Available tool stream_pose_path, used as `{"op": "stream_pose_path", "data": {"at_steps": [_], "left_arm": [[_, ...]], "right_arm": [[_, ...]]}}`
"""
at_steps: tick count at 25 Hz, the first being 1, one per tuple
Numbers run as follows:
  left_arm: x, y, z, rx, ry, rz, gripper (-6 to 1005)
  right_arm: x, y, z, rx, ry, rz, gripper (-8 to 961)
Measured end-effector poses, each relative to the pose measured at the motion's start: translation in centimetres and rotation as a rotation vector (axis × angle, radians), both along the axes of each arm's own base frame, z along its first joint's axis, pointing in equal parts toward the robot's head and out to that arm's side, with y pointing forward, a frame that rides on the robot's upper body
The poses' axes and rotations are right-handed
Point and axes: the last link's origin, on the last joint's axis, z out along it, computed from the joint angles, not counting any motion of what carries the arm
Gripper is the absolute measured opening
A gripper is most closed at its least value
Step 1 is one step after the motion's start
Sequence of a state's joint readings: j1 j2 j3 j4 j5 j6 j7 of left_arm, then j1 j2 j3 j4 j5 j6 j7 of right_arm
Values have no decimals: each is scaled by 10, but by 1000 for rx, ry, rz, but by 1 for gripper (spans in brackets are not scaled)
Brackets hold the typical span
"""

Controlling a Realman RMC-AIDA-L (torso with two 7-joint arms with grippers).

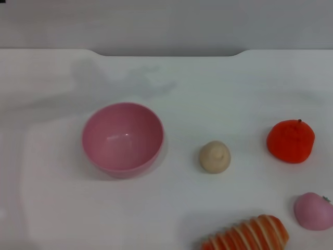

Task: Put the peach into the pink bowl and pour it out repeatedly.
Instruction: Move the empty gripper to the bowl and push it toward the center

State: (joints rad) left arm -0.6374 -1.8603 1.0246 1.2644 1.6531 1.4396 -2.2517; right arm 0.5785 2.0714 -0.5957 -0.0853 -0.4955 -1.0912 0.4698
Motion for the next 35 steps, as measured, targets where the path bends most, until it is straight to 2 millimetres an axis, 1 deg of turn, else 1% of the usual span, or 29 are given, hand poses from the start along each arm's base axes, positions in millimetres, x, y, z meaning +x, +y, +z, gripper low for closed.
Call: {"op": "stream_pose_path", "data": {"at_steps": [7, 9, 13, 14, 15, 18, 22, 26, 35], "left_arm": [[16, -6, 3, 3, 170, 59, 772], [19, -8, 2, -3, 248, 97, 771], [19, -8, -3, -2, 392, 167, 769], [19, -8, -3, -2, 392, 167, 768], [17, -7, -9, -5, 485, 211, 767], [16, -5, -17, -6, 574, 251, 766], [14, -3, -27, 15, 649, 309, 763], [12, -2, -32, 18, 679, 349, 761], [0, -7, -64, -77, 877, 401, 756]], "right_arm": [[0, 2, 2, -2, -9, 0, 518], [0, 2, 2, -3, -12, -1, 517], [-1, 2, 3, -2, -15, 1, 517], [-1, 3, 3, -1, -16, 1, 517], [-1, 3, 3, -1, -16, 2, 517], [-1, 5, 3, -5, -17, -2, 516], [0, 7, 4, -12, -20, -14, 516], [2, 6, 4, -13, -20, -20, 516], [6, 4, 5, -17, -21, -37, 515]]}}
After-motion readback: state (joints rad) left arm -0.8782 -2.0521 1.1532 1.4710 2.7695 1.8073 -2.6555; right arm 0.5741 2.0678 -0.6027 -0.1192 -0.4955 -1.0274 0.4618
